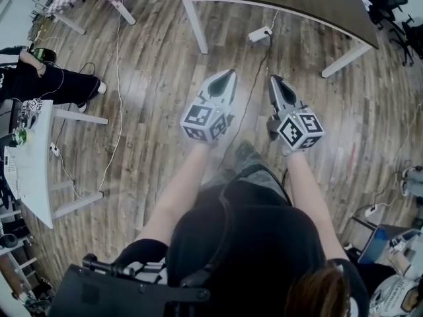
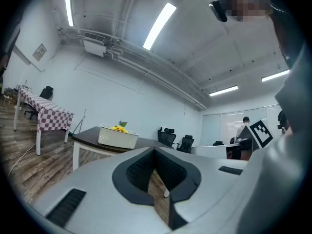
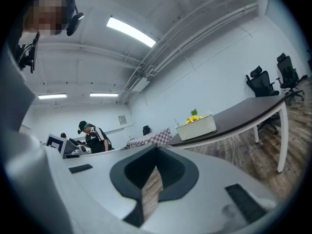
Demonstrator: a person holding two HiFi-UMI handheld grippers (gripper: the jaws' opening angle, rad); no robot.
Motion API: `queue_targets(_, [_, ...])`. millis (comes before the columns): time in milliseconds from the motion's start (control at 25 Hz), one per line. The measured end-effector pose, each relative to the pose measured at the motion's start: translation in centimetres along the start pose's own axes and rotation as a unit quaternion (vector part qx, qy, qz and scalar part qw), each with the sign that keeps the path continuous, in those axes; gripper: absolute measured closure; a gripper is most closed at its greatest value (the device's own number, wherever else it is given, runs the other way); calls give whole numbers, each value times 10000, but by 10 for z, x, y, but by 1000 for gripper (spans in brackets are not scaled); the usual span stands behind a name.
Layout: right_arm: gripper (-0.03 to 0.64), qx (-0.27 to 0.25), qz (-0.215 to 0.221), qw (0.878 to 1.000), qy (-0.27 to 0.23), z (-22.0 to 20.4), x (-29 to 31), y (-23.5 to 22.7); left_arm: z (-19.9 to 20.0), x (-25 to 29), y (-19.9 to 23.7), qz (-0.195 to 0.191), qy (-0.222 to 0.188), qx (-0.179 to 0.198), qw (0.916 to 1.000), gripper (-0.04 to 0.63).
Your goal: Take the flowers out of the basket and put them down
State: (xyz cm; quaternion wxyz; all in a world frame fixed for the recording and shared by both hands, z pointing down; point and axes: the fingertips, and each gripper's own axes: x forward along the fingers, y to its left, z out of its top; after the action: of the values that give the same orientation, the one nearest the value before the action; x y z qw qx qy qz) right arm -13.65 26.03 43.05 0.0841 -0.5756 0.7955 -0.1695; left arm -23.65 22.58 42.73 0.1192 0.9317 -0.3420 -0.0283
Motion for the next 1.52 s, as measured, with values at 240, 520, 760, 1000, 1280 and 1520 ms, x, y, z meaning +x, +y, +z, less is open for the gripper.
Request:
queue_targets(240, [615, 6, 140, 9999, 68, 17, 43, -35, 5, 48, 27, 205, -8, -63, 9998, 595])
queue_targets(520, [615, 10, 297, 9994, 168, 33, 89, -76, 13, 106, 48, 311, -58, -63, 9995, 595])
queue_targets(760, [615, -15, 430, 9989, 182, 46, 119, -110, 15, 151, 62, 400, -75, -8, 9992, 595])
queue_targets(1000, [615, -2, 509, 9986, 152, 53, 136, -133, 13, 180, 63, 398, -87, 41, 9992, 595])
queue_targets(1280, [615, 64, 559, 9982, 214, 54, 150, -145, 13, 196, 73, 462, -1, 68, 9989, 595])
queue_targets(1520, [615, 11, 621, 9978, 247, 57, 171, -152, 18, 214, 88, 483, -26, 50, 9988, 595])
